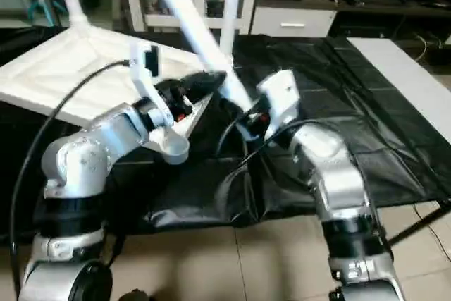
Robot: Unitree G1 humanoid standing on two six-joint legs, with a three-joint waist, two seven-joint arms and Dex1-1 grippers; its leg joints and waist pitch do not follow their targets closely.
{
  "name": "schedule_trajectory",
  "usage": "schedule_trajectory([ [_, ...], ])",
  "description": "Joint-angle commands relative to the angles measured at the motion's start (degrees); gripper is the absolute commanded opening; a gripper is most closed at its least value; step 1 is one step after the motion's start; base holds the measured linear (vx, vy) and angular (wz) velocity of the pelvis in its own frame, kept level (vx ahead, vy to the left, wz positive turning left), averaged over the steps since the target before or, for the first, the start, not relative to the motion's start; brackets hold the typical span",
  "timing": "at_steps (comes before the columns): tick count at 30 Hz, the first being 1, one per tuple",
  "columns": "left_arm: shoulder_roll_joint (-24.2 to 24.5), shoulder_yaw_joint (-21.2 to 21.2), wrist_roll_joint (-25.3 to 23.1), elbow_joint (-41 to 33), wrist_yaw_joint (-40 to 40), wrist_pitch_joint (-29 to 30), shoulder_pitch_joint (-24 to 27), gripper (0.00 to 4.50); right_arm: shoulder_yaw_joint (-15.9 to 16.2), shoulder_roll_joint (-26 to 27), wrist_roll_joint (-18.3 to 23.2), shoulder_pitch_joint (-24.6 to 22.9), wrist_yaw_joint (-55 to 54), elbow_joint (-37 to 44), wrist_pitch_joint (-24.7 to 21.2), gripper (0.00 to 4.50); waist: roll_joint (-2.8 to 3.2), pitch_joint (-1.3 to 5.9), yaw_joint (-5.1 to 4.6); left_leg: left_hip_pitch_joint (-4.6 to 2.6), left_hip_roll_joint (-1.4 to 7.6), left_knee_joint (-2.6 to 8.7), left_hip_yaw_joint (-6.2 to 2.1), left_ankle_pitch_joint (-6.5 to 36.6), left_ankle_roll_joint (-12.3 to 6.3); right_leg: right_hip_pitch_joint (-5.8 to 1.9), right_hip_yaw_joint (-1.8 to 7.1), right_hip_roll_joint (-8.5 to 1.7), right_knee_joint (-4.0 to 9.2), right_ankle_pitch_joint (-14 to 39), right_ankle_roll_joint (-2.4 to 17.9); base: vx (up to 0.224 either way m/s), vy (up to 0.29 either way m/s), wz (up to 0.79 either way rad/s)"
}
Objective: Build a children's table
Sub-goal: Pick table leg
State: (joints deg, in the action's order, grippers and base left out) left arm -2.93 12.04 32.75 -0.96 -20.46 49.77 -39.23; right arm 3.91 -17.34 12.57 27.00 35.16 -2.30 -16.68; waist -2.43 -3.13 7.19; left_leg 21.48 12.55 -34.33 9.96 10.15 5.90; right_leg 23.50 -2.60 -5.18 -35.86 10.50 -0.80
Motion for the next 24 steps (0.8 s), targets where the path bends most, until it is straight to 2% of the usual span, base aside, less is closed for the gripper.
schedule_trajectory([
  [1,-0.8,0.4,1.5,0.3,1.3,0.6,-1.1,3.92,0.6,-0.6,-1.0,0.1,-0.3,1.8,1.2,1.86,-0.21,3.98,0.16,-0.53,-0.21,4.05,0.32,10.0,-0.50,-2.92,1.36,-1.52,4.10,7.4,9.2,0.000,0.000,0.00],
  [2,-1.3,1.0,2.3,0.4,1.7,0.5,-1.4,3.95,1.3,-0.8,-1.7,0.0,0.0,1.8,1.6,1.86,-0.39,4.01,0.13,-0.52,-0.22,3.98,0.38,9.7,-0.62,-2.94,1.35,-1.50,4.06,6.9,9.4,0.000,0.000,0.00],
  [3,-1.3,1.1,2.3,0.4,1.8,0.6,-1.5,4.19,1.4,-0.9,-1.8,0.0,0.0,1.8,1.8,1.86,-0.33,4.02,0.22,-0.47,-0.25,3.92,0.41,8.7,-0.78,-2.99,1.38,-1.47,3.97,5.7,9.7,0.000,0.000,0.00],
  [5,-1.6,1.4,1.5,1.2,3.1,0.5,-1.9,4.30,1.8,-0.7,-2.6,-0.2,-0.1,1.9,2.2,1.86,-0.39,4.06,0.24,-0.44,-0.27,3.83,0.42,7.8,-1.17,-3.09,1.39,-1.44,3.82,4.5,9.9,0.000,0.000,0.00],
  [8,-1.6,1.4,0.2,2.3,4.6,-0.3,-2.0,4.38,2.1,-0.8,-3.2,-0.2,-0.3,1.9,2.2,1.86,-0.33,4.04,0.32,-0.46,-0.25,3.85,0.40,7.7,-1.37,-3.15,1.39,-1.51,3.84,4.3,9.8,0.000,0.000,0.00],
  [13,-2.1,3.0,0.7,4.0,7.6,-0.9,-2.9,4.44,2.9,-0.7,-4.3,-0.3,-1.1,1.6,2.4,1.86,-0.33,3.99,0.46,-0.53,-0.23,3.88,0.40,8.2,-1.06,-3.11,1.42,-1.54,3.93,5.2,9.5,0.000,0.000,0.00],
  [15,-2.4,3.9,1.0,4.6,9.1,-0.7,-3.1,4.08,3.1,-0.7,-4.7,-0.3,-1.3,1.5,2.6,1.86,-0.33,4.03,0.66,-0.55,-0.22,3.85,0.38,8.2,-0.87,-3.14,1.43,-1.55,3.90,4.9,9.2,0.000,0.000,0.00],
  [19,-2.4,4.2,1.4,5.0,10.1,-0.6,-3.2,4.03,3.4,-0.6,-5.2,-0.3,-1.3,1.5,2.7,1.86,-0.27,4.06,0.75,-0.53,-0.28,3.83,0.36,7.7,-0.89,-3.17,1.42,-1.50,3.79,3.9,9.2,0.000,0.000,0.00],
  [21,-2.6,4.4,1.7,5.0,10.6,-0.7,-3.2,3.73,3.5,-0.6,-5.4,-0.3,-1.3,1.6,2.7,1.86,-0.30,4.08,0.87,-0.56,-0.25,3.80,0.37,7.5,-0.94,-3.17,1.43,-1.54,3.76,3.5,9.5,0.000,0.000,0.00],
  [24,-2.7,4.5,2.1,5.1,10.9,-1.1,-3.2,3.58,3.6,-0.6,-5.7,-0.3,-1.5,1.5,2.8,1.86,-0.32,4.06,0.90,-0.52,-0.27,3.81,0.37,7.8,-0.90,-3.22,1.42,-1.56,3.76,3.7,9.5,0.000,0.000,0.00],
])
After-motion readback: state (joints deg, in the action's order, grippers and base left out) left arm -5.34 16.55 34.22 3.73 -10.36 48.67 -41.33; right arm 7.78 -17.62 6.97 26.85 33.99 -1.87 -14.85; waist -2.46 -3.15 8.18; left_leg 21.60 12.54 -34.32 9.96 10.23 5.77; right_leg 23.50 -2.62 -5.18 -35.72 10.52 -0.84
